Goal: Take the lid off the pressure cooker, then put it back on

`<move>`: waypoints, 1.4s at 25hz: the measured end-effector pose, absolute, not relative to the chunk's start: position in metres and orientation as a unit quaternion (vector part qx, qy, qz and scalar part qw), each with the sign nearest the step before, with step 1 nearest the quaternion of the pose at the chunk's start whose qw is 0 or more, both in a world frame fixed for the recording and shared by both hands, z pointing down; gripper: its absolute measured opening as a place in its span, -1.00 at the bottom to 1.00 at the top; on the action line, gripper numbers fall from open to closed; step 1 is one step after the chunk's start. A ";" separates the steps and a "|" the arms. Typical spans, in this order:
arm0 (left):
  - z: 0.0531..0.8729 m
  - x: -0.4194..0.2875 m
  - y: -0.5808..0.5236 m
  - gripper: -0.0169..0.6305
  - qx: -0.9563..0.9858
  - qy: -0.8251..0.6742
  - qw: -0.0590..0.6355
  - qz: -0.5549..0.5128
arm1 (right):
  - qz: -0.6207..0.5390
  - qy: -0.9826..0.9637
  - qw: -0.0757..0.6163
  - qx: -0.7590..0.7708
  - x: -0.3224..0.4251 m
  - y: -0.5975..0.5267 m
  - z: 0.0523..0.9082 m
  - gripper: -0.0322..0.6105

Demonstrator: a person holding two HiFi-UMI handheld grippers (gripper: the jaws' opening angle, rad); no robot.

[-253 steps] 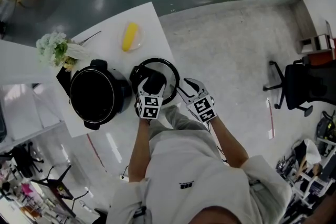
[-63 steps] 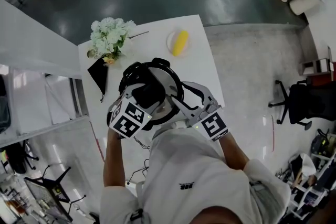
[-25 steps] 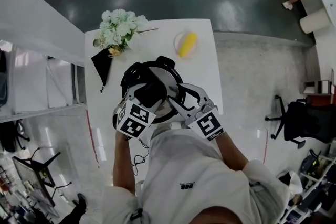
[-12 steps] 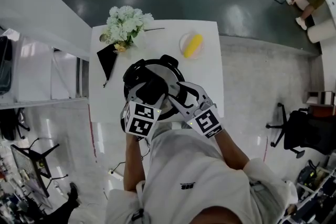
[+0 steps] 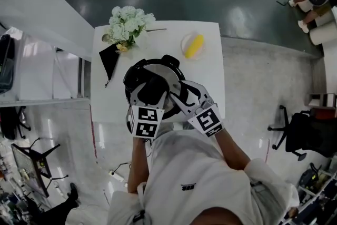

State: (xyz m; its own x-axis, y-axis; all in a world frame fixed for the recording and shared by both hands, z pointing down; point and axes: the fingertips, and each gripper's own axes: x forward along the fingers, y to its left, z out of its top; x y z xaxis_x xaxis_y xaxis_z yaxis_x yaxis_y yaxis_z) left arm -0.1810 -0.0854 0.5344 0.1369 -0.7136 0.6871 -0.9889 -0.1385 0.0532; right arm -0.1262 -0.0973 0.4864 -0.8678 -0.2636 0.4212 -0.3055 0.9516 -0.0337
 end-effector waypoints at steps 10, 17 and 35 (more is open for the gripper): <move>0.480 -0.196 -0.082 0.02 0.741 -0.633 0.144 0.173 | 0.039 -0.968 0.168 0.184 -0.132 -0.099 0.464 -0.34; 0.462 -0.227 -0.058 -0.09 0.724 -0.671 0.102 0.122 | 0.013 -0.964 0.156 0.213 -0.135 -0.088 0.459 -0.37; 0.464 -0.234 -0.034 -0.17 0.734 -0.661 0.100 0.117 | 0.031 -0.958 0.163 0.233 -0.140 -0.068 0.455 -0.37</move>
